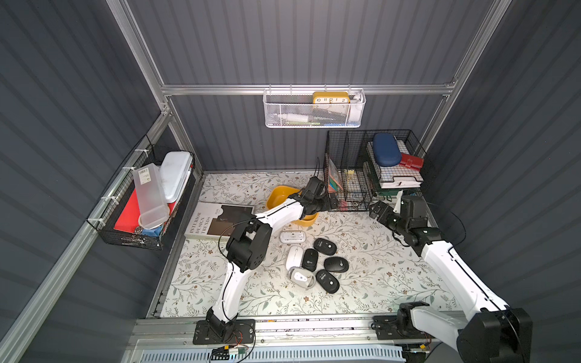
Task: Put the mouse in the storage box
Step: Move the storage box to the center of the board.
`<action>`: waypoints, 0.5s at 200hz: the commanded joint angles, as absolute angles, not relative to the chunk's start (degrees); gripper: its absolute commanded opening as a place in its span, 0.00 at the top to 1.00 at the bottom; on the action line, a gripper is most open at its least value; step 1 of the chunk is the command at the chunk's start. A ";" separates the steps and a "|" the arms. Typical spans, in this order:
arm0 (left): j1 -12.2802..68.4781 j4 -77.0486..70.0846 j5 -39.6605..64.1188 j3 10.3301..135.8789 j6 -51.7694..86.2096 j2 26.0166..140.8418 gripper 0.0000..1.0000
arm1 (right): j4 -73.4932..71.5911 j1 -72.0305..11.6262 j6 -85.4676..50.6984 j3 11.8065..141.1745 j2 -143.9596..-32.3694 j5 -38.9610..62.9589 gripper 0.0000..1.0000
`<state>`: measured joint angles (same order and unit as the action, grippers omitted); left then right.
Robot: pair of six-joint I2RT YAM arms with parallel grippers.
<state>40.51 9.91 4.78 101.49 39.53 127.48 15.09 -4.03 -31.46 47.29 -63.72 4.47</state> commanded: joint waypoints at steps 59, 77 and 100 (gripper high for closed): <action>40.95 8.56 7.95 108.07 40.92 132.73 0.01 | 16.70 -4.41 -30.61 47.20 -60.92 2.89 0.04; 40.95 9.65 5.22 107.17 39.43 129.99 0.01 | 16.79 -4.41 -30.59 47.04 -60.82 3.16 0.04; 40.96 11.91 1.01 105.24 36.75 125.46 0.01 | 17.20 -4.48 -30.89 47.06 -61.33 4.09 0.04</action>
